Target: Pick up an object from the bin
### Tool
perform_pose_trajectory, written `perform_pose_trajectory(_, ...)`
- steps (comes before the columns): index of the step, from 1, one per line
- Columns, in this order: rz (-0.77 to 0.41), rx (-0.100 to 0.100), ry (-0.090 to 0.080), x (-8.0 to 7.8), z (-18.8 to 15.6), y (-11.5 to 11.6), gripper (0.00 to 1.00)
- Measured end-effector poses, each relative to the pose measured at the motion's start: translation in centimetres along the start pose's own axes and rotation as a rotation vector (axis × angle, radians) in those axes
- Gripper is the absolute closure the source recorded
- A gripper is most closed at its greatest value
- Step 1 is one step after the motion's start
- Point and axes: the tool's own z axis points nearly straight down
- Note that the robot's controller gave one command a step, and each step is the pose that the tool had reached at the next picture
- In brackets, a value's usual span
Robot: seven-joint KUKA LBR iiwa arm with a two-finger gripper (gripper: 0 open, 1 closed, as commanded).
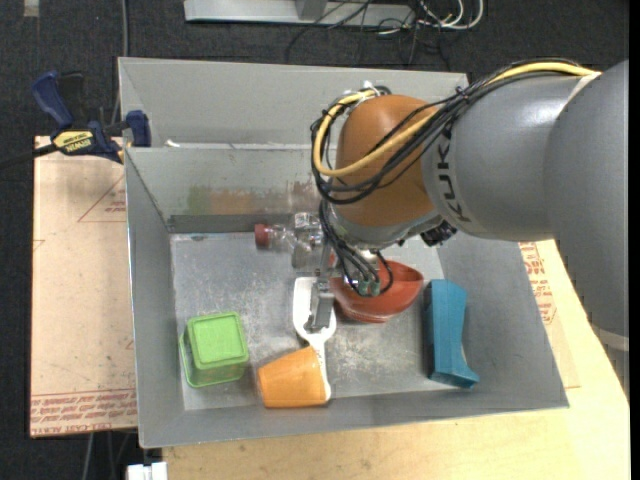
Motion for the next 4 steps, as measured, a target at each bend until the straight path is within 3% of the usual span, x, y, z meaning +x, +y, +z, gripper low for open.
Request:
perform_pose_trajectory(1, 0.551, 0.0, 0.002, 0.9, 7.0, -0.2, 0.0)
perform_pose_trajectory(2, 0.551, -0.002, -0.001, 0.8, 6.8, -0.2, 1.0)
perform_pose_trajectory(3, 0.422, -0.003, -0.003, 2.1, 2.8, 0.0, 1.0)
perform_pose_trajectory(4, -0.294, -0.002, -0.01, 5.5, -6.8, -0.1, 1.0)
